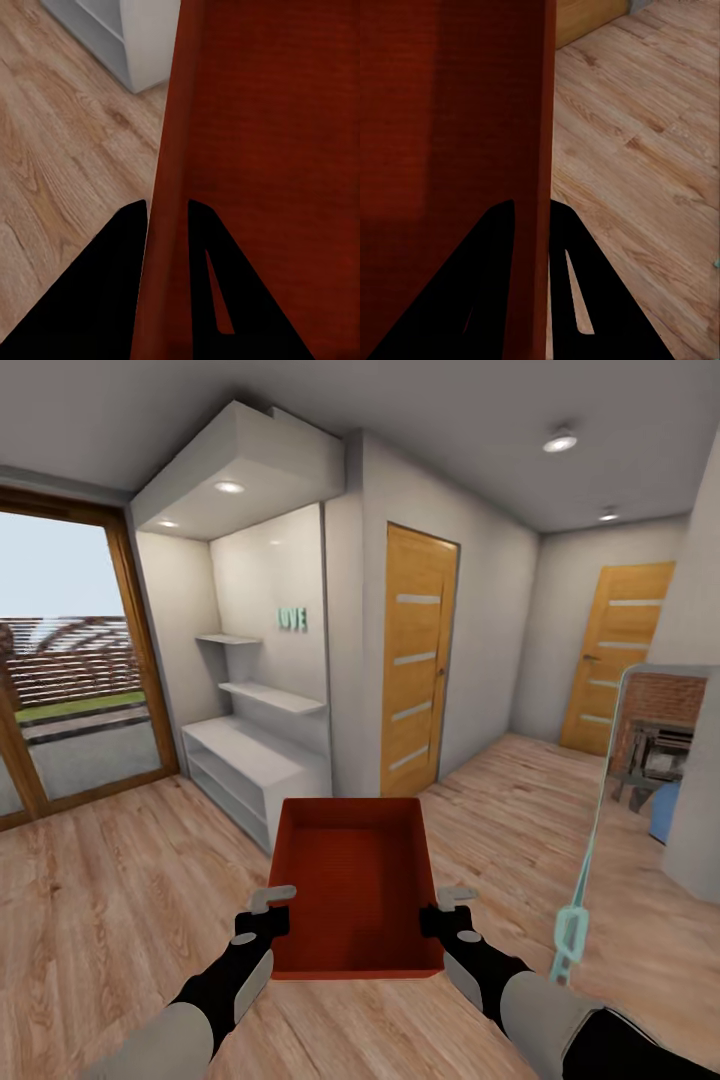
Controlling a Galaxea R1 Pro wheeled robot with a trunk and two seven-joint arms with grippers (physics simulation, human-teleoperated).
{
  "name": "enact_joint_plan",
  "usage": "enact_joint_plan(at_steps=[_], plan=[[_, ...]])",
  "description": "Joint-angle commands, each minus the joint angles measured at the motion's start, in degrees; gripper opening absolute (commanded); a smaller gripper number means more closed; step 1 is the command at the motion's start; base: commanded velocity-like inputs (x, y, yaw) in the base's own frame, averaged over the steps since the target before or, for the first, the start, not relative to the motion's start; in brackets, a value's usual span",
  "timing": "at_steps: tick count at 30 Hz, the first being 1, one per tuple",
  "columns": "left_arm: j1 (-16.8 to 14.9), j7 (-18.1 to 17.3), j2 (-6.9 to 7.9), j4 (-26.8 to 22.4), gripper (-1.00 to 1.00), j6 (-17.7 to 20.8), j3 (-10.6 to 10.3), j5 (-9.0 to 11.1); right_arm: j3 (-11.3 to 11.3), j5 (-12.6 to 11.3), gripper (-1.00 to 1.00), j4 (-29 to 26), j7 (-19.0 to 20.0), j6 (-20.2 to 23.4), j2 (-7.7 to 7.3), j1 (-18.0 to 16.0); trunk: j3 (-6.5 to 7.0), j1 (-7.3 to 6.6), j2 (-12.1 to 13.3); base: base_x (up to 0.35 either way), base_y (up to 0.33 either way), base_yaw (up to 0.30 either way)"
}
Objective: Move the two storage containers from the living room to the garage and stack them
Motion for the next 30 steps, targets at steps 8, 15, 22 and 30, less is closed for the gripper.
enact_joint_plan(at_steps=[8, 15, 22, 30], plan=[[0.06, 2.55, -0.02, -0.05, -1.00, 0.05, -0.83, -0.09, -3.71, -0.93, -1.00, -0.46, -0.67, -0.46, 0.50, -0.08, -0.02, 0.05, -0.04, 0.322, 0.000, 0.000], [0.06, 2.55, -0.07, -0.05, -1.00, 0.10, -0.83, -0.09, -3.71, -0.93, -1.00, -0.49, -0.67, -0.46, 0.56, -0.08, -0.02, 0.05, -0.04, 0.322, 0.000, 0.000], [0.07, 2.55, -0.11, -0.05, -1.00, 0.05, -0.83, -0.11, -3.70, -0.93, -1.00, -0.49, -0.67, -0.46, 0.52, -0.08, -0.02, 0.05, -0.04, 0.322, 0.000, 0.000], [0.06, 2.55, -0.11, -0.05, -1.00, 0.05, -0.83, -0.14, -3.71, -0.95, -1.00, -0.49, -0.67, -0.46, 0.53, -0.08, -0.02, 0.05, -0.04, 0.322, 0.000, 0.000]])
